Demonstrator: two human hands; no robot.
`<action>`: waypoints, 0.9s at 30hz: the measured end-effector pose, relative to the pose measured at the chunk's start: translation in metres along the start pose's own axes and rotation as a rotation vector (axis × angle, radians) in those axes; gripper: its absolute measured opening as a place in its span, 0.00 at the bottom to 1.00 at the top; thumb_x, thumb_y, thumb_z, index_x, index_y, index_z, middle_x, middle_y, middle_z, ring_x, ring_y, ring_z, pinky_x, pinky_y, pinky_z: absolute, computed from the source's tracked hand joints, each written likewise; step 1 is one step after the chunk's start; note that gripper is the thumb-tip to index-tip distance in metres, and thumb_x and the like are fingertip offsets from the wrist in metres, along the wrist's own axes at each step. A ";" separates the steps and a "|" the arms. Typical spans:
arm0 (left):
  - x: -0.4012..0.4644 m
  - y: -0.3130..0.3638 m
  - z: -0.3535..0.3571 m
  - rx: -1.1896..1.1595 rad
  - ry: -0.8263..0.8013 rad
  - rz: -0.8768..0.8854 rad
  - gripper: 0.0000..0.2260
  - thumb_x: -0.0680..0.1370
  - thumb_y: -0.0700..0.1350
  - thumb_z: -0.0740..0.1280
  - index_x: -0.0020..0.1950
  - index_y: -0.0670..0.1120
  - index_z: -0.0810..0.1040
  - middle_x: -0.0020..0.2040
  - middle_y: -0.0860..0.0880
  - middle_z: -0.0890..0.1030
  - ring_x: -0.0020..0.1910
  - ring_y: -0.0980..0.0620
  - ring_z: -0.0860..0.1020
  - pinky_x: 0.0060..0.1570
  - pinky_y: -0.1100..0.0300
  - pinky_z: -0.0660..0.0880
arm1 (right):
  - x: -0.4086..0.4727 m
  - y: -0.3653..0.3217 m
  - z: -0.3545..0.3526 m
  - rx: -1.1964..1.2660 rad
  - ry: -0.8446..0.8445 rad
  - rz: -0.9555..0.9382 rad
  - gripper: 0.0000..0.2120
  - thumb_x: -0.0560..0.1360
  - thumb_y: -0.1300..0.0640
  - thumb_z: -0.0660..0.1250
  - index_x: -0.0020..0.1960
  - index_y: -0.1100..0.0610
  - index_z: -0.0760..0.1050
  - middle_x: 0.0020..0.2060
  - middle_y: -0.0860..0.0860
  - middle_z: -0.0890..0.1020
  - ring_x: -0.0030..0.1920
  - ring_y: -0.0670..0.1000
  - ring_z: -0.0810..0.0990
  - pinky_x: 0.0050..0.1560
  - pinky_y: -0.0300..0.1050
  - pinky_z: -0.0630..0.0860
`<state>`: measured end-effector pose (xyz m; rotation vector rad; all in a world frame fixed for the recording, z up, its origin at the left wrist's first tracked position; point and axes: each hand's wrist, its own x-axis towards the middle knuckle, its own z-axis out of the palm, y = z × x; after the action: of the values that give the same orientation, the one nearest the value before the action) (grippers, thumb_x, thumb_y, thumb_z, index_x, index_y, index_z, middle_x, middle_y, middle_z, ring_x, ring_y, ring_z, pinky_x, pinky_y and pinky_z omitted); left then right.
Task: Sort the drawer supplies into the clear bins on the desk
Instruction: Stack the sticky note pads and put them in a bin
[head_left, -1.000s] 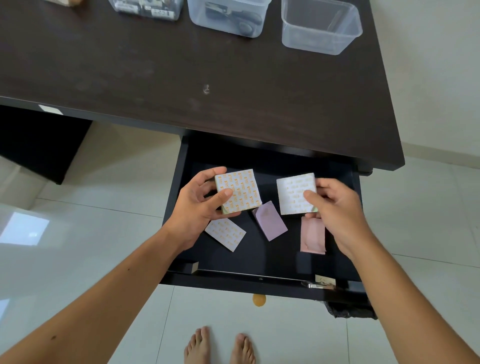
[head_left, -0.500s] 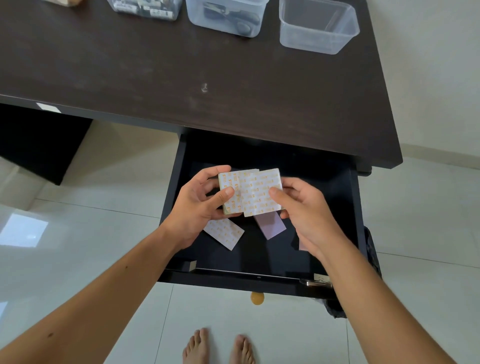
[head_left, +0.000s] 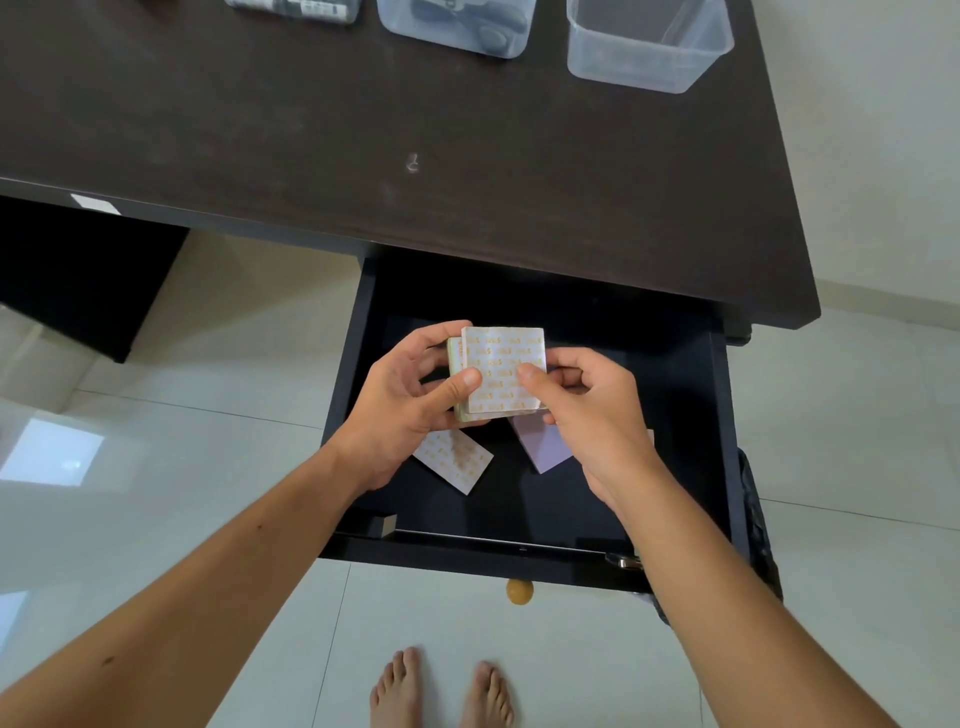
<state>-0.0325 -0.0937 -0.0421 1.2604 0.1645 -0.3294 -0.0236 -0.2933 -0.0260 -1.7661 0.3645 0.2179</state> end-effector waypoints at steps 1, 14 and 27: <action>0.000 0.000 0.000 -0.003 0.000 0.000 0.27 0.76 0.42 0.74 0.74 0.46 0.74 0.65 0.42 0.83 0.61 0.41 0.85 0.55 0.41 0.84 | 0.000 -0.001 0.000 -0.002 -0.005 -0.007 0.08 0.77 0.54 0.78 0.55 0.50 0.84 0.46 0.52 0.87 0.48 0.49 0.87 0.41 0.35 0.80; 0.003 0.000 -0.001 -0.004 0.056 -0.004 0.18 0.81 0.36 0.70 0.70 0.47 0.77 0.63 0.45 0.85 0.61 0.43 0.85 0.51 0.42 0.86 | 0.004 0.009 -0.046 -0.426 -0.031 -0.083 0.12 0.79 0.52 0.75 0.62 0.50 0.84 0.49 0.45 0.85 0.48 0.43 0.83 0.45 0.30 0.76; 0.004 0.002 -0.004 -0.023 0.139 0.009 0.13 0.82 0.35 0.69 0.64 0.48 0.79 0.60 0.48 0.86 0.61 0.43 0.85 0.51 0.42 0.85 | 0.002 0.035 -0.029 -0.794 -0.112 -0.152 0.23 0.73 0.50 0.81 0.65 0.51 0.79 0.56 0.46 0.78 0.54 0.47 0.76 0.42 0.33 0.68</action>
<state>-0.0279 -0.0896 -0.0423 1.2616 0.2798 -0.2314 -0.0360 -0.3288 -0.0521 -2.5356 0.0500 0.3853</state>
